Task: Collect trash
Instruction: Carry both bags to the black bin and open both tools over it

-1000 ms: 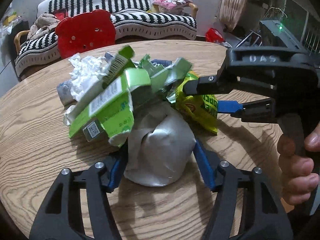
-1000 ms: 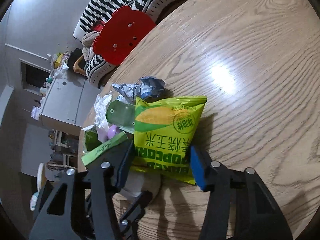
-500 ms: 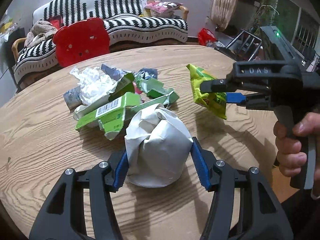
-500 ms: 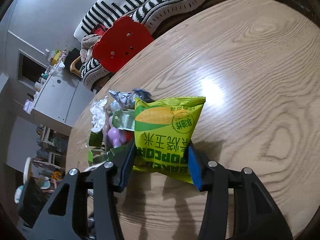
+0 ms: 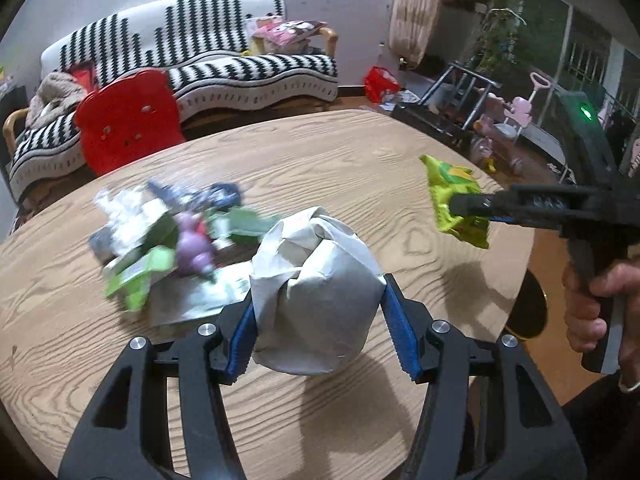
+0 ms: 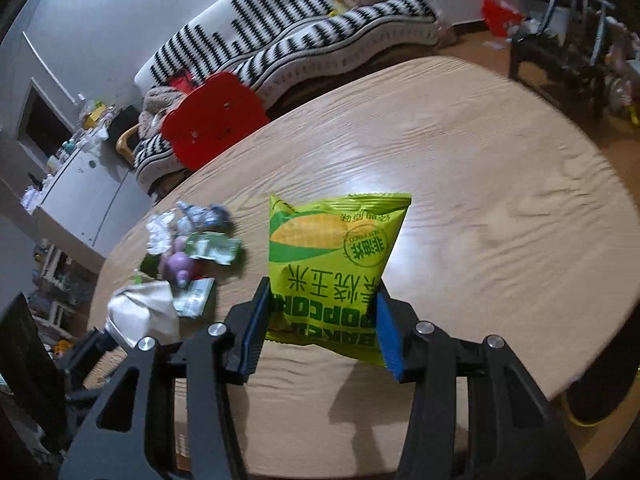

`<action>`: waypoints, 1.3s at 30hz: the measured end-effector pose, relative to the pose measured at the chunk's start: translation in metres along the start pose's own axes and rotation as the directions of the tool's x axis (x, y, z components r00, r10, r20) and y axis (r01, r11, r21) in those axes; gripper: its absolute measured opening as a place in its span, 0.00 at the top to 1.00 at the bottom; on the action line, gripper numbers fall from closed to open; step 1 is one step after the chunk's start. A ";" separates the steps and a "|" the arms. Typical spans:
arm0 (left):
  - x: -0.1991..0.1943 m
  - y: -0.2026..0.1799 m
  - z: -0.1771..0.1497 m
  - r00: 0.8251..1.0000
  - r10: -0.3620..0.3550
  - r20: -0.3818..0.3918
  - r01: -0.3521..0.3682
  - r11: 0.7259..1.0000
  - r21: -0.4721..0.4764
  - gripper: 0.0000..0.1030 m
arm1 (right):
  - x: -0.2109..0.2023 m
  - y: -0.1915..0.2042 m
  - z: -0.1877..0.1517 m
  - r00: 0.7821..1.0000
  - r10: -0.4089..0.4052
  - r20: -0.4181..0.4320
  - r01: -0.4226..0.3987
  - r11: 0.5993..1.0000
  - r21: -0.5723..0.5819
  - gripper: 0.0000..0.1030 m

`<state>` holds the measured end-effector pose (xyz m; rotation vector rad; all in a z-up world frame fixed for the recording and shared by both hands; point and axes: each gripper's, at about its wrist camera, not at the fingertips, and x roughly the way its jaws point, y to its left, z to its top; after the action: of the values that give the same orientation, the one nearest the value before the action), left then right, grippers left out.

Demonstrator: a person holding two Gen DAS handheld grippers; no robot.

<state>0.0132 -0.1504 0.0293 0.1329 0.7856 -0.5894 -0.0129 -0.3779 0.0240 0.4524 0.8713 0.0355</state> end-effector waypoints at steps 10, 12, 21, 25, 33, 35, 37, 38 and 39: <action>0.039 -0.119 0.016 0.991 -0.134 -0.026 0.137 0.983 0.119 0.45 | -0.080 -0.125 -0.027 0.982 -0.171 0.080 0.163 0.981 0.103 0.53; 0.048 -0.143 0.017 0.986 -0.160 -0.037 0.164 0.976 0.140 0.45 | -0.092 -0.153 -0.036 0.978 -0.195 0.077 0.182 0.972 0.146 0.53; 0.098 -0.260 0.005 0.947 -0.292 -0.134 0.316 0.922 0.225 0.45 | -0.147 -0.250 -0.073 0.950 -0.300 0.087 0.267 0.924 0.273 0.53; 0.114 -0.296 -0.002 0.931 -0.325 -0.164 0.358 0.902 0.241 0.45 | -0.162 -0.281 -0.085 0.946 -0.314 0.083 0.274 0.908 0.316 0.53; 0.141 -0.336 -0.010 0.915 -0.348 -0.205 0.393 0.886 0.248 0.45 | -0.176 -0.308 -0.098 0.941 -0.330 0.074 0.287 0.894 0.344 0.53; 0.145 -0.342 -0.010 0.914 -0.350 -0.208 0.395 0.884 0.249 0.45 | -0.176 -0.311 -0.099 0.940 -0.333 0.072 0.290 0.892 0.346 0.53; 0.146 -0.345 -0.009 0.912 -0.353 -0.207 0.398 0.883 0.249 0.45 | -0.176 -0.314 -0.100 0.940 -0.335 0.070 0.292 0.891 0.348 0.53; 0.147 -0.347 -0.009 0.911 -0.355 -0.209 0.400 0.882 0.249 0.45 | -0.177 -0.315 -0.101 0.939 -0.336 0.069 0.293 0.890 0.350 0.53; 0.148 -0.347 -0.008 0.910 -0.357 -0.209 0.403 0.881 0.248 0.45 | -0.177 -0.315 -0.101 0.939 -0.337 0.069 0.294 0.889 0.351 0.53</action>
<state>-0.0992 -0.5029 -0.0447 0.2987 0.8841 -1.0808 -0.2508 -0.6635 -0.0284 0.6191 0.8171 -0.4468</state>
